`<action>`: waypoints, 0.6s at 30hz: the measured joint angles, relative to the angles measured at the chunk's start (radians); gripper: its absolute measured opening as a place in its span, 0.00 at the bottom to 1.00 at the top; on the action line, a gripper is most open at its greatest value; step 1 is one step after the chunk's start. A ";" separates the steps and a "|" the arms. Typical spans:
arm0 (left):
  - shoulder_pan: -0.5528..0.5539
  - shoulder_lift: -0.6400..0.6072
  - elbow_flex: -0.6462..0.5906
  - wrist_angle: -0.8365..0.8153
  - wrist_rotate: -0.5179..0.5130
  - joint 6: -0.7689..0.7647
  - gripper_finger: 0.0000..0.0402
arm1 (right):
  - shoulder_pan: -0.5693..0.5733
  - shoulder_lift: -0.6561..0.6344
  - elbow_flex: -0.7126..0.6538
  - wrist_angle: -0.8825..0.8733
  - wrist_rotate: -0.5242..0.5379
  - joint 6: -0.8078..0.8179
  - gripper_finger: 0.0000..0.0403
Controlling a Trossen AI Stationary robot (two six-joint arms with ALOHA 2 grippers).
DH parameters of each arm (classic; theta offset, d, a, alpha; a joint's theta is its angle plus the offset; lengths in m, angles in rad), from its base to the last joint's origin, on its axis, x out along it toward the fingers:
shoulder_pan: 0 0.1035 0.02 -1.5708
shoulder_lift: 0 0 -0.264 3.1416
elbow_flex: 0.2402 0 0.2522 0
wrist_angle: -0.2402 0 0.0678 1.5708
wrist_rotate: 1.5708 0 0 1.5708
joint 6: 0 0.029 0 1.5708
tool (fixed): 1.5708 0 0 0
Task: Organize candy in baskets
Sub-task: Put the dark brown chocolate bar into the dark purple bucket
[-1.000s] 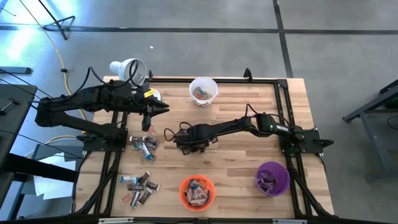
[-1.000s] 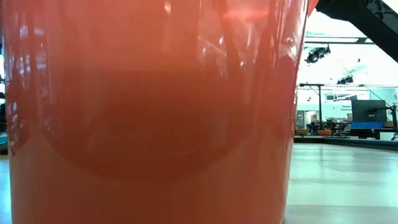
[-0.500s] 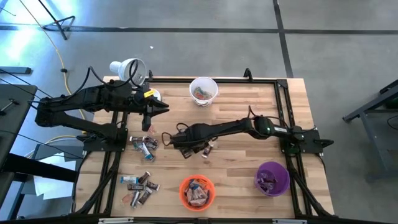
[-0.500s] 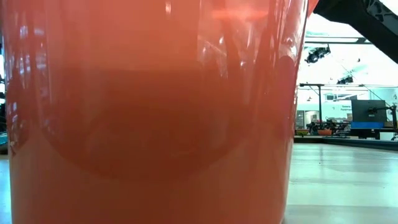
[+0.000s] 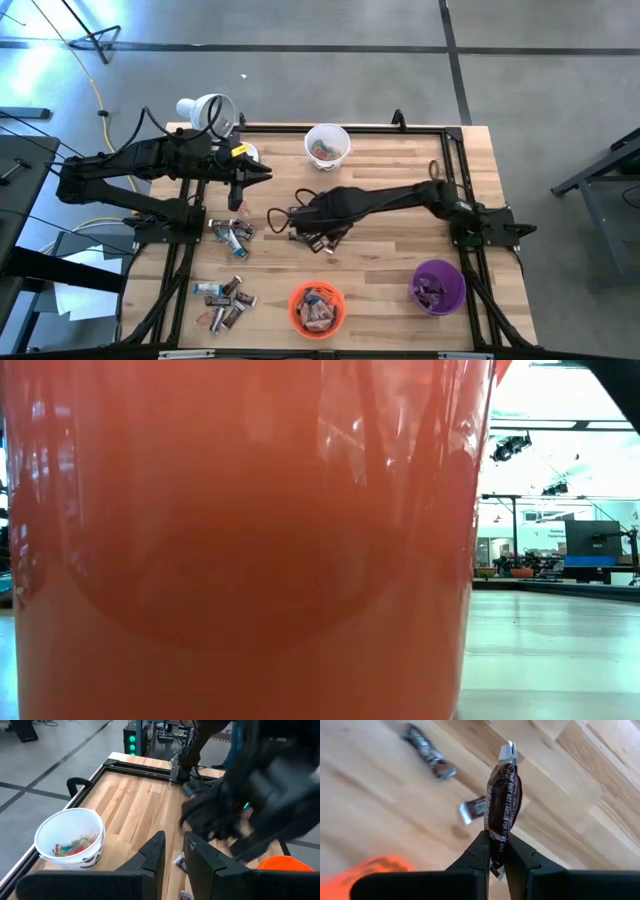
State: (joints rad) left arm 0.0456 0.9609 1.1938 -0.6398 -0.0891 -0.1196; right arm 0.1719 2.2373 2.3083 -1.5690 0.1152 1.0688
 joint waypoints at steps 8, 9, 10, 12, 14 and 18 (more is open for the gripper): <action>0.000 0.000 0.000 0.001 0.000 0.000 0.14 | 0.057 -0.118 0.000 -0.002 0.008 0.077 0.07; 0.000 0.000 0.000 0.001 0.000 0.000 0.14 | 0.066 -0.119 0.002 -0.002 0.014 0.083 0.07; 0.000 0.000 0.000 0.001 -0.001 0.000 0.14 | 0.073 -0.118 0.001 -0.002 0.015 0.088 0.07; 0.000 0.000 0.000 0.002 -0.006 0.000 0.14 | 0.085 -0.114 -0.001 -0.002 0.015 0.093 0.07; 0.000 0.000 0.000 0.008 -0.018 0.000 0.14 | 0.093 -0.117 -0.001 -0.002 0.015 0.088 0.07; 0.000 0.000 0.000 0.036 -0.055 -0.029 0.14 | 0.109 -0.203 -0.094 0.003 0.022 0.084 0.07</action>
State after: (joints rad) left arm 0.0456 0.9610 1.1942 -0.6037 -0.1442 -0.1482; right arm 0.2806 2.0342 2.2140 -1.5657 0.1367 1.1528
